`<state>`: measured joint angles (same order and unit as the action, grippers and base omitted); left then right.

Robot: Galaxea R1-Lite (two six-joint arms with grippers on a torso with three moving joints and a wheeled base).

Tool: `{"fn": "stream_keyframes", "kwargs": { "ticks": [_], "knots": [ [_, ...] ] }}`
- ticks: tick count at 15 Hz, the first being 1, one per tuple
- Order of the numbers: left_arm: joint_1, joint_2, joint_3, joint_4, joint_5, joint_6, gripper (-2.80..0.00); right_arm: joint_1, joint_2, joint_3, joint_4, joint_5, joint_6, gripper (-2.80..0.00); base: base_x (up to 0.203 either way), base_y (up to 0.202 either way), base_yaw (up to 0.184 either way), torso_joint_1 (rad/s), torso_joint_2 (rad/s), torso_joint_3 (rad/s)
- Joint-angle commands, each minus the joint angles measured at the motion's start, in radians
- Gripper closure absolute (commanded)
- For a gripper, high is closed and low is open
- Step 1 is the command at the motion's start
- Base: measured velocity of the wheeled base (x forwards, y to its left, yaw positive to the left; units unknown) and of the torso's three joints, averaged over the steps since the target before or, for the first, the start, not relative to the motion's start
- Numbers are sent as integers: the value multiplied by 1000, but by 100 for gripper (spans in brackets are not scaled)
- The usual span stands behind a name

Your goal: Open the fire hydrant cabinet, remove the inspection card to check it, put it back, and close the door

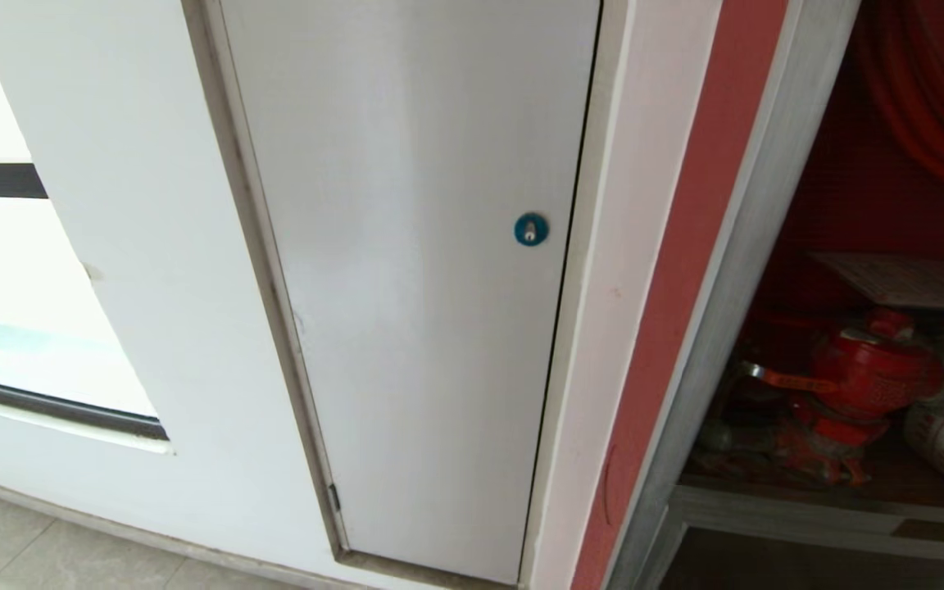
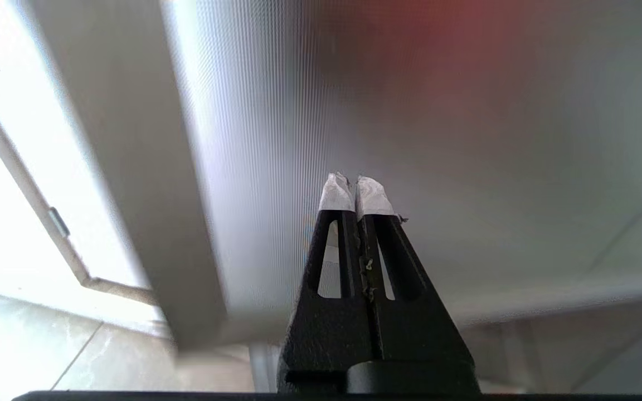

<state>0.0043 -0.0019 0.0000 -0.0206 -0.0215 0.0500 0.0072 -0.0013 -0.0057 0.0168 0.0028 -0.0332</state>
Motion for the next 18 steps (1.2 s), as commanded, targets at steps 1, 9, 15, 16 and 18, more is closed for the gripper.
{"fn": "stream_keyframes", "kwargs": {
  "ticks": [1,9,15,16,18],
  "knots": [
    [0,2,8,-1,0,1,0,0,0,0,0,0,-1,0,-181,0,4,12,6,1],
    [0,2,8,-2,0,-2,0,0,0,0,0,0,-1,0,-196,0,1,-2,2,4],
    [0,2,8,-2,0,-2,0,0,0,0,0,0,-1,0,-196,0,1,3,3,2],
    [0,2,8,-2,0,-2,0,0,0,0,0,0,-1,0,-201,0,2,-2,12,-2],
    [0,2,8,-2,0,-2,0,0,0,0,0,0,-1,0,-196,0,3,4,3,3]
  ]
}}
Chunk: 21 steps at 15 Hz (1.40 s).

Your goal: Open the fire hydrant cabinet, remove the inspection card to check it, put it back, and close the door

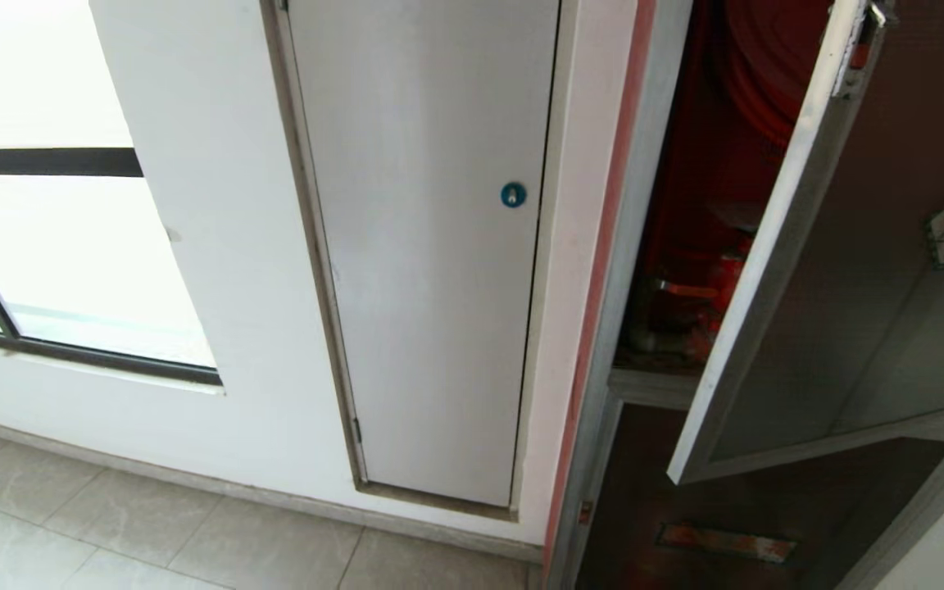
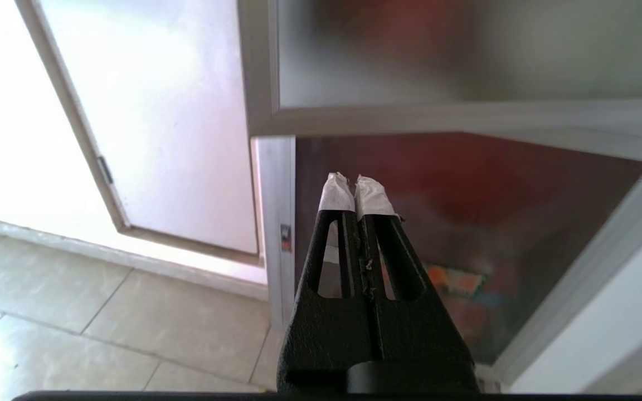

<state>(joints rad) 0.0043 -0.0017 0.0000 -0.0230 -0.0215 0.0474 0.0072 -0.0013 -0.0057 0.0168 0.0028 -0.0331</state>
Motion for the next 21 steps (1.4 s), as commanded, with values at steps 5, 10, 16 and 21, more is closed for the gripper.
{"fn": "stream_keyframes", "kwargs": {
  "ticks": [5,10,16,21],
  "knots": [
    [0,2,8,0,0,0,0,0,0,0,0,0,-1,0,-196,0,1,2,-1,2],
    [0,2,8,1,0,5,0,0,0,0,0,0,-1,0,-193,0,1,1,2,1],
    [0,2,8,0,6,-14,0,0,0,0,0,0,-1,0,-81,0,1,-1,0,1],
    [0,2,8,0,8,-29,0,0,0,0,0,0,-1,0,0,0,0,0,0,0]
  ]
}}
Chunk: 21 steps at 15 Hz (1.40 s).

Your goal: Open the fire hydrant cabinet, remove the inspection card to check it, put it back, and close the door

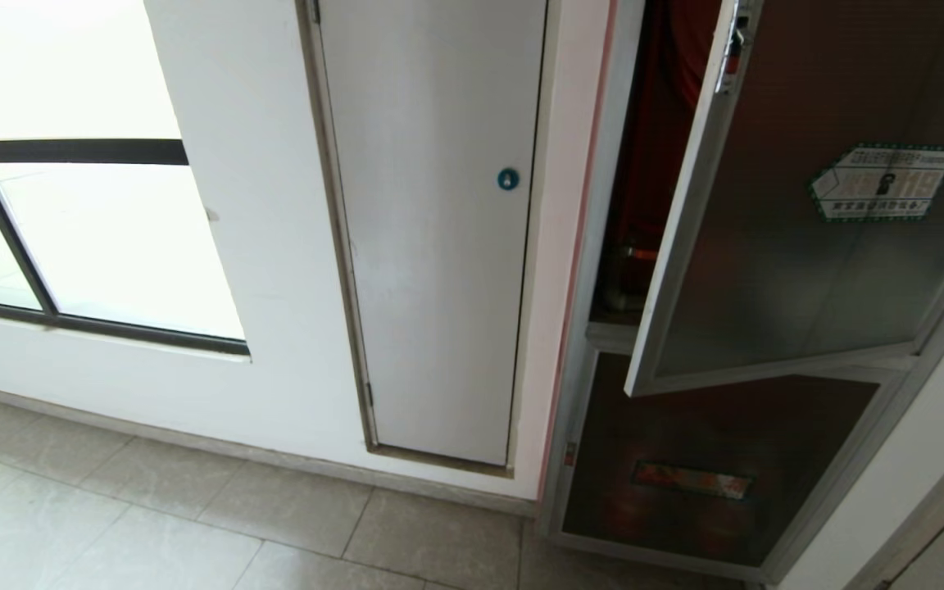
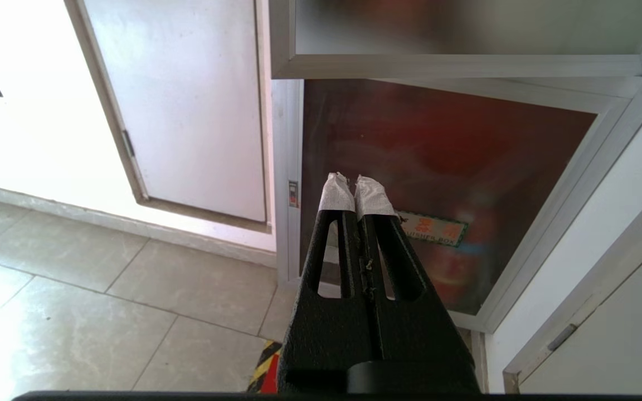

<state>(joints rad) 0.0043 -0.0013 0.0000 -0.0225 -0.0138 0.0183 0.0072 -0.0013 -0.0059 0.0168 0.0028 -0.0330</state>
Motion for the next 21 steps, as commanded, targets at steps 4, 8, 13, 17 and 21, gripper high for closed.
{"fn": "stream_keyframes", "kwargs": {
  "ticks": [4,8,13,17,21],
  "knots": [
    [0,1,8,-1,0,0,0,0,0,0,0,0,-1,0,0,0,0,0,0,0],
    [0,1,7,-1,0,0,0,0,0,0,0,0,-1,0,0,0,0,0,0,0],
    [0,1,8,-1,0,0,0,0,0,0,0,0,-2,0,0,0,0,0,0,0],
    [0,1,8,-1,0,0,0,0,0,0,2,3,-7,0,0,0,0,0,0,0],
    [0,1,8,-1,0,0,0,0,0,-2,2,5,-5,0,0,0,0,0,0,0]
  ]
}}
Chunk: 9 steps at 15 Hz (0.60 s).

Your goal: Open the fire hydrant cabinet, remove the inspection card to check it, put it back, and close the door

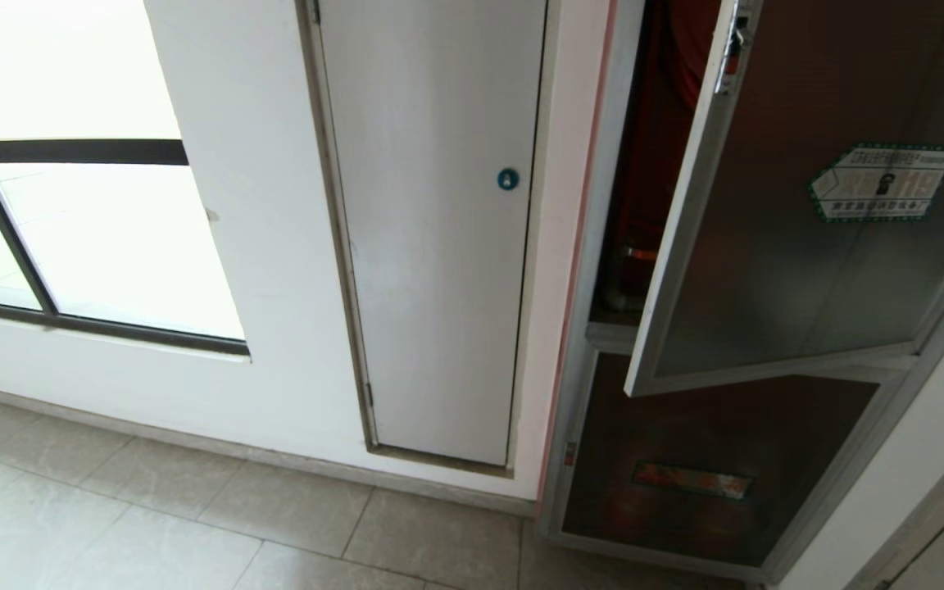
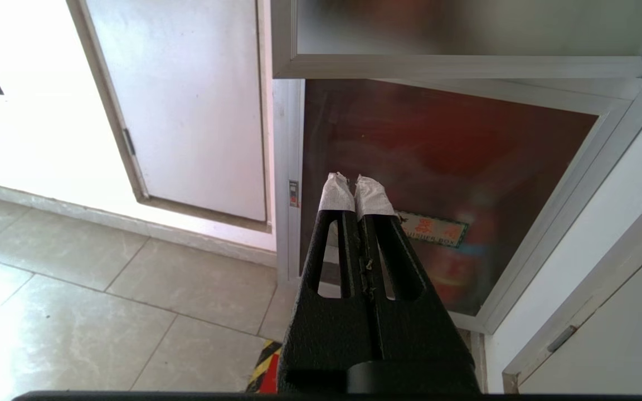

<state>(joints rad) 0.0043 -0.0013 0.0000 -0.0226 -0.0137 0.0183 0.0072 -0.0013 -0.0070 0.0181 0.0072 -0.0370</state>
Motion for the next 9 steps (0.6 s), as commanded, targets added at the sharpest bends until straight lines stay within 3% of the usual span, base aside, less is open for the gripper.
{"fn": "stream_keyframes", "kwargs": {
  "ticks": [1,6,9],
  "knots": [
    [0,1,8,0,0,0,0,0,0,-1,3,0,-1,0,0,0,0,0,0,0],
    [0,1,8,0,0,0,0,0,0,-7,2,0,25,0,0,0,0,0,0,0],
    [0,1,8,0,0,0,0,0,29,-82,39,4,25,0,0,0,0,0,0,0]
  ]
}}
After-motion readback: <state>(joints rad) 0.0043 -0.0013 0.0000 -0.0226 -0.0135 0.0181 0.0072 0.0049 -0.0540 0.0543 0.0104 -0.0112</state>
